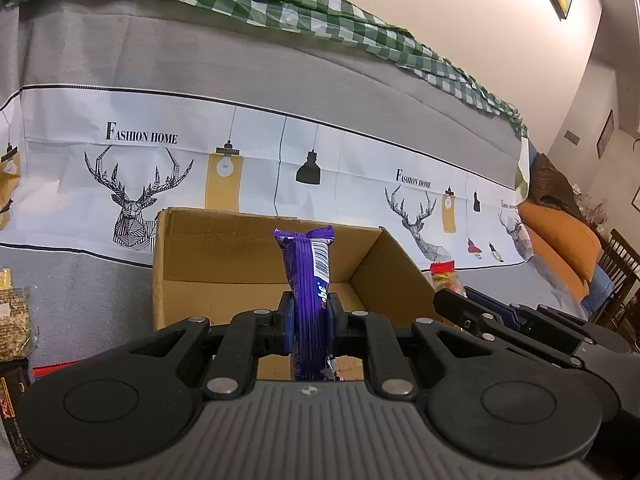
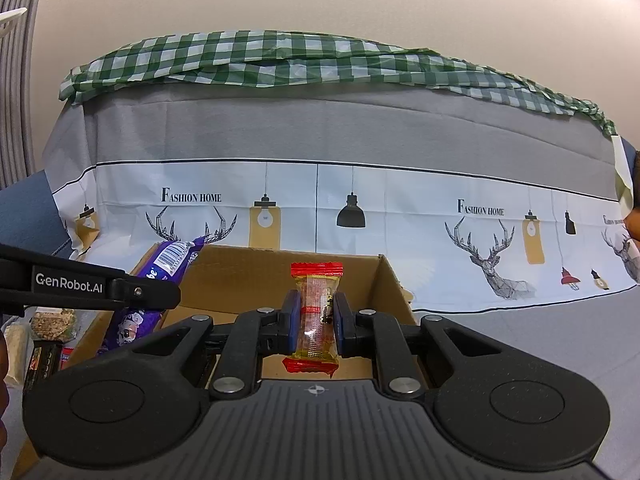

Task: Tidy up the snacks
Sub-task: 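Hold the purple bar and red candy above the box with both grippers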

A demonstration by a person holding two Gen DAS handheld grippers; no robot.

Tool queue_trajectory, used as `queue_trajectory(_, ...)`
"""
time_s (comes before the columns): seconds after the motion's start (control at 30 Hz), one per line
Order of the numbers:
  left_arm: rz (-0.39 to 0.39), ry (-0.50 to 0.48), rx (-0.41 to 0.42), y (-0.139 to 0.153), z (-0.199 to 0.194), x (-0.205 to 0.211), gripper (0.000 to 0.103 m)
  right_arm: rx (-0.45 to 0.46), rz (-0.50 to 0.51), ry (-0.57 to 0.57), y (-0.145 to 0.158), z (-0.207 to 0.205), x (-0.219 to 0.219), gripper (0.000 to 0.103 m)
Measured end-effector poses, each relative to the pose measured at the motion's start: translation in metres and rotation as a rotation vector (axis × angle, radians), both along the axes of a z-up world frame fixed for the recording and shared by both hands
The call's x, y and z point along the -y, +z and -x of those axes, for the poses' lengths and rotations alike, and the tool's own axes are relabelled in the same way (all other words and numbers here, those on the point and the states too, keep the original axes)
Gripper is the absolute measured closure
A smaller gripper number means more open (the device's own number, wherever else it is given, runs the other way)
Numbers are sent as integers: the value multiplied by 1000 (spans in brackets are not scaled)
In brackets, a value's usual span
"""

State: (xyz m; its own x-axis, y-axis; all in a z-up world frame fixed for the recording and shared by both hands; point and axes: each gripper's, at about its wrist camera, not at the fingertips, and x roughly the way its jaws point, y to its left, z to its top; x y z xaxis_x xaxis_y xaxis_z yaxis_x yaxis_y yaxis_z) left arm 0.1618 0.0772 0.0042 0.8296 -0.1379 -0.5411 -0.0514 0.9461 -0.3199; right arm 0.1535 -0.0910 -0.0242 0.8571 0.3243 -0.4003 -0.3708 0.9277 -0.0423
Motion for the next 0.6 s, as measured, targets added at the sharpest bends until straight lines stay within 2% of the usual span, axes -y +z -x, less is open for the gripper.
queue_trajectory(0.6,3,2,5,0,-2,0,87,2,-1,-1,1,0,1,86)
